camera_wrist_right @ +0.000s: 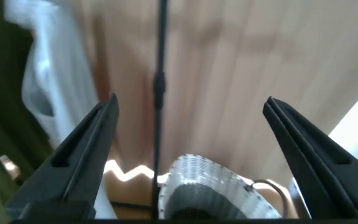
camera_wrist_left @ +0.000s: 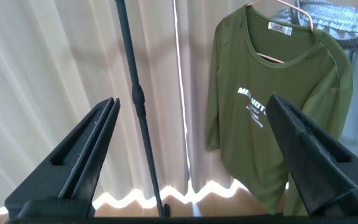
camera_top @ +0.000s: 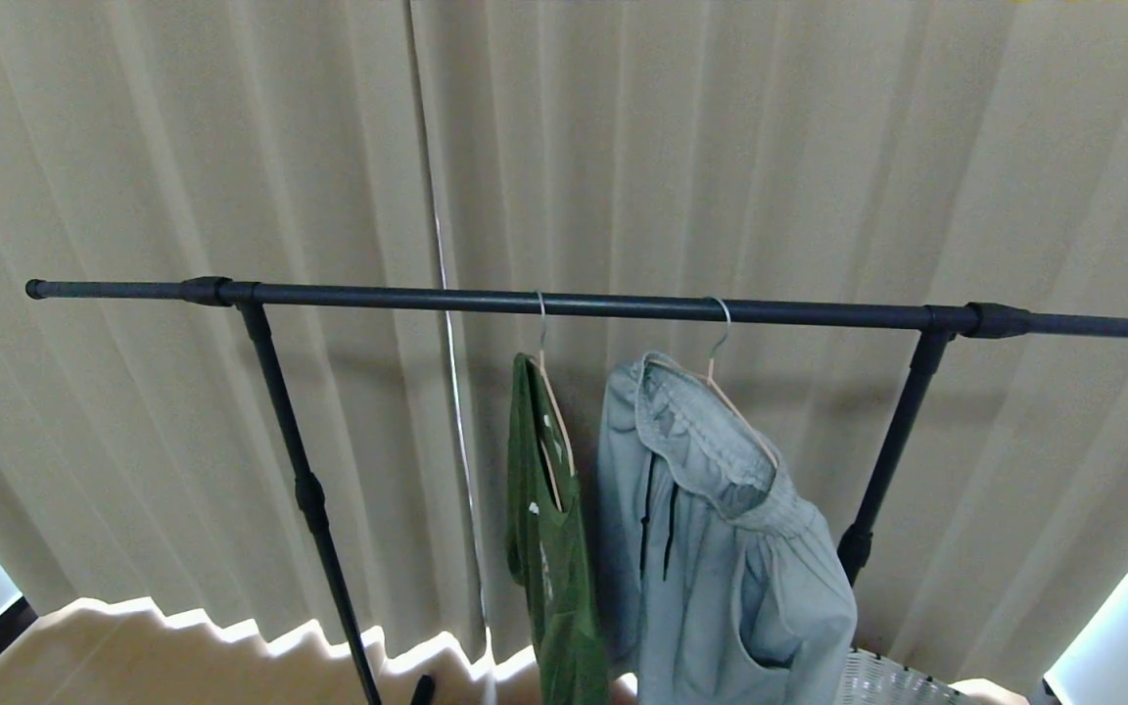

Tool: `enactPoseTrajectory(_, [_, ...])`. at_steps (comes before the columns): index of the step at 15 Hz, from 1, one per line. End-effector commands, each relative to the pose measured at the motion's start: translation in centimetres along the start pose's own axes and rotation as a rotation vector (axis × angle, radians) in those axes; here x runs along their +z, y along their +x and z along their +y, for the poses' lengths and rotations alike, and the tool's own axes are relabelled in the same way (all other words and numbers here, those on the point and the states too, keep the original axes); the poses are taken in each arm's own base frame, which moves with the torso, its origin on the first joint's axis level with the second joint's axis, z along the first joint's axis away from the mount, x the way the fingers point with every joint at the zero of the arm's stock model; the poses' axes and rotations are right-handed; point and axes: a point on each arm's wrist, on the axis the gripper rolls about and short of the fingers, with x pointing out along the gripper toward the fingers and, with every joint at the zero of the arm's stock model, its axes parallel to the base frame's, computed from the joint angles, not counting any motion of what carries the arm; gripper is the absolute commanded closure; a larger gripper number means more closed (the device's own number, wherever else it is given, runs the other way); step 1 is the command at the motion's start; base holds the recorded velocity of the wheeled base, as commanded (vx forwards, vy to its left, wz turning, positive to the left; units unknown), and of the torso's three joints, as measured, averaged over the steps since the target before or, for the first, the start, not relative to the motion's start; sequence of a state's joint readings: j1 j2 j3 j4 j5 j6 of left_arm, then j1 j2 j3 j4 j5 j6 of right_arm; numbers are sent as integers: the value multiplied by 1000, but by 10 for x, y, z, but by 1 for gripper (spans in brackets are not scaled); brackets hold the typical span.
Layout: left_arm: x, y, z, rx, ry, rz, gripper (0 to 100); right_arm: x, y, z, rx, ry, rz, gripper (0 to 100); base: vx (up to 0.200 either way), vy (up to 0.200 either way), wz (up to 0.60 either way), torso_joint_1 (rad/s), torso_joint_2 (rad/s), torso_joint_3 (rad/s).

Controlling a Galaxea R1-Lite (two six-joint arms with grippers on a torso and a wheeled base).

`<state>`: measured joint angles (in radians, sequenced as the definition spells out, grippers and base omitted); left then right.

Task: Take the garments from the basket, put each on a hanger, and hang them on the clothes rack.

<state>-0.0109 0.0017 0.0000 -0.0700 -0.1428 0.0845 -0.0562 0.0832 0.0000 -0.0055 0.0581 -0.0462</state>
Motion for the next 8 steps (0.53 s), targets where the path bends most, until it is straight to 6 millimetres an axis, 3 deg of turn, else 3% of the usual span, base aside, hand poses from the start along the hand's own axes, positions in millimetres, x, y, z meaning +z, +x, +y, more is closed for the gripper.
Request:
enactPoseTrajectory(1, [0,0,0,0,0,-1,0,0,-2,-1,87,-7,-25,0,0,0,0,0,0,0])
enactPoseTrajectory(8, [0,0,0,0,0,-1,0,-2,-6,-2,5,41,-81,0,0,0,0,0,0,0])
